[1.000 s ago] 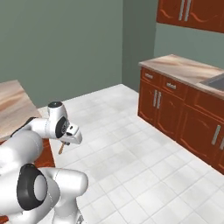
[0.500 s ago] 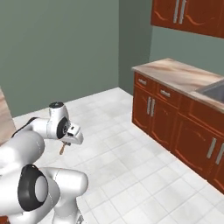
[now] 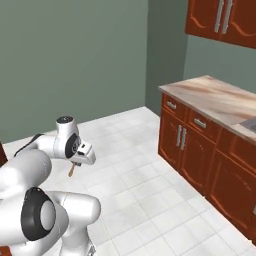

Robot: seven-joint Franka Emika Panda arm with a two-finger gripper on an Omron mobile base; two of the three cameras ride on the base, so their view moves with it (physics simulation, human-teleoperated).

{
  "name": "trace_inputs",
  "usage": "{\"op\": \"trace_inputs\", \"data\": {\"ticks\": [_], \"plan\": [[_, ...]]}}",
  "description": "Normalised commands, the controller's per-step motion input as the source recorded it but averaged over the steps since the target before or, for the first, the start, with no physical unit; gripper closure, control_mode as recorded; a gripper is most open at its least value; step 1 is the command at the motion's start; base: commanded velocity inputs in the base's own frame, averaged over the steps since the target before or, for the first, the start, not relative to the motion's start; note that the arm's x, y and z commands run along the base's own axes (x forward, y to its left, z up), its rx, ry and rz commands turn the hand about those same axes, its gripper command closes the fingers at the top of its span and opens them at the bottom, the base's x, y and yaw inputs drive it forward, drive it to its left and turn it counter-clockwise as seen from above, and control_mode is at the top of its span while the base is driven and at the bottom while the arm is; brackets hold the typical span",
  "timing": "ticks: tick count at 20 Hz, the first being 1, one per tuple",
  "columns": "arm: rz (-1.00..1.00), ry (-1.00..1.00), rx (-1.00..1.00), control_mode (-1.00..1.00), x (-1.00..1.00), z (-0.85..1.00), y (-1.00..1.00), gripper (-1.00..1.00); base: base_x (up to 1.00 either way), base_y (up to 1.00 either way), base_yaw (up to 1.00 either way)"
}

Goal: Take the fork and place it on the left side of the plate. Then take the spoon and place it on the right side of the plate. Make sure they're directly next to the plate.

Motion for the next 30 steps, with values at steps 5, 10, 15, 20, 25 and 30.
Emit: {"op": "trace_inputs", "data": {"ticks": [5, 10, 15, 20, 25, 30], "plan": [[0.00, 0.00, 0.00, 1.00, 0.00, 0.00, 0.00, 1.00, 0.81, -0.13, 0.17], [0.00, 0.00, 0.00, 1.00, 0.00, 0.00, 0.00, 1.00, 0.80, -0.07, 0.25], [0.00, 0.00, 0.00, 1.00, 0.00, 0.00, 0.00, 1.00, 0.80, -0.07, 0.25], [0.00, 0.00, 0.00, 1.00, 0.00, 0.00, 0.00, 1.00, 0.80, -0.07, 0.24], [0.00, 0.00, 0.00, 1.00, 0.00, 0.00, 0.00, 1.00, 0.78, -0.07, 0.30], [0.00, 0.00, 0.00, 1.00, 0.00, 0.00, 0.00, 1.00, 0.78, -0.07, 0.31]]}}
